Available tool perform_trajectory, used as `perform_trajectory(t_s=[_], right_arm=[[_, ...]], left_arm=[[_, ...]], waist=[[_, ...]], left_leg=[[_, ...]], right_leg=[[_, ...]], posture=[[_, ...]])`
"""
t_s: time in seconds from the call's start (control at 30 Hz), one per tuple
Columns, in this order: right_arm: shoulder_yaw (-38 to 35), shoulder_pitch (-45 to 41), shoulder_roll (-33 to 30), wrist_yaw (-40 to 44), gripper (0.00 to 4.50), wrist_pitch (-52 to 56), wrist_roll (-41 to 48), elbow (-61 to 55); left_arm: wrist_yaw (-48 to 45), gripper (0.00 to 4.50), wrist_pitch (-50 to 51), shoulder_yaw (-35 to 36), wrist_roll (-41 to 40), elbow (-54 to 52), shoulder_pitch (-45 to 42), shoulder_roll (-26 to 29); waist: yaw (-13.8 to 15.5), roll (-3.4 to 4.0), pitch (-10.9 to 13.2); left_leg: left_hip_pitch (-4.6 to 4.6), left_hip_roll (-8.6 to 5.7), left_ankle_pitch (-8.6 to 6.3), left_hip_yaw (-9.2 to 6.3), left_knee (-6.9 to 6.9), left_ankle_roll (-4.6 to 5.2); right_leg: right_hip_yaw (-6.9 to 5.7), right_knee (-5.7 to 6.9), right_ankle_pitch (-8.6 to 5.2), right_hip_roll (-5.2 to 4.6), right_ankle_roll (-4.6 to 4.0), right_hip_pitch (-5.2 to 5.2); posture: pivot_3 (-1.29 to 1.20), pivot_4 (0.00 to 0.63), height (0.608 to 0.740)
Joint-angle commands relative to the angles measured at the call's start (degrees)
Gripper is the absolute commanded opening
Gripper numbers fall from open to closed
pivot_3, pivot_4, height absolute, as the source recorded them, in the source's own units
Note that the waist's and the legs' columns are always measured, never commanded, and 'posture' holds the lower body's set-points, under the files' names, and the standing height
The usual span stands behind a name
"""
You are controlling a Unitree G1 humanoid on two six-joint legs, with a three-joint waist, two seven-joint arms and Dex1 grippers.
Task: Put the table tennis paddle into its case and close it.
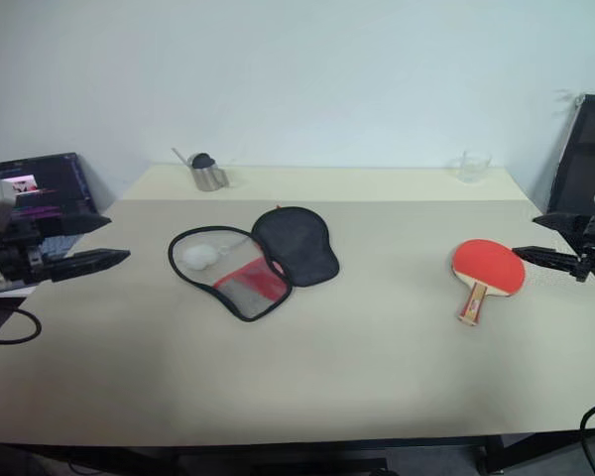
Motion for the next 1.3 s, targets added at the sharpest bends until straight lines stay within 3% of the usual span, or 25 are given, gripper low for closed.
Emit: perform_trajectory(t_s=[0.03,0.53,0.7,0.93,1.3], right_arm=[[-0.5,-2.7,-0.4,0.0,4.20,-1.3,-0.4,0.7],[-2.0,-0.9,-0.3,-1.1,4.20,-1.1,-0.8,-0.2],[-2.4,1.8,-0.2,-1.6,4.20,1.1,0.3,-6.0],[-3.6,4.9,-0.6,-2.3,4.20,3.6,1.8,-12.1],[-2.9,4.7,0.7,-3.9,4.20,4.8,2.2,-14.7]], left_arm=[[0.0,4.50,0.8,1.9,-1.1,-2.6,0.0,1.8],[3.7,4.50,-0.9,-2.9,1.9,-0.1,-3.5,-3.5],[16.1,4.50,-2.4,-6.1,9.2,4.6,-4.0,-7.3],[24.0,4.50,3.0,-4.4,8.8,4.8,1.4,-11.0],[39.0,4.50,18.6,-5.7,9.0,1.6,-3.2,-22.4]], waist=[[0.0,0.00,0.0],[0.1,0.00,0.0],[0.0,0.00,0.0],[0.1,0.00,0.0],[0.4,-0.07,0.0]], left_leg=[[0.00,0.00,0.00,0.00,0.00,0.00],[-0.01,-0.02,0.00,-0.02,0.02,0.00],[0.00,-0.02,0.00,-0.03,0.12,0.00],[0.00,0.01,0.00,-0.04,0.20,0.00],[-0.04,-0.08,0.02,-0.11,0.33,0.00]], right_leg=[[0.00,0.00,0.00,0.00,0.00,0.00],[-0.01,0.01,0.00,0.00,0.00,0.02],[0.03,0.16,0.00,0.01,0.00,0.01],[0.04,0.28,0.00,-0.01,0.00,-0.01],[-0.01,0.31,0.03,-0.07,0.07,0.07]], posture=[[0.00,0.150,0.740],[0.00,0.150,0.740],[0.00,0.150,0.740],[0.00,0.150,0.740],[0.00,0.150,0.740]])
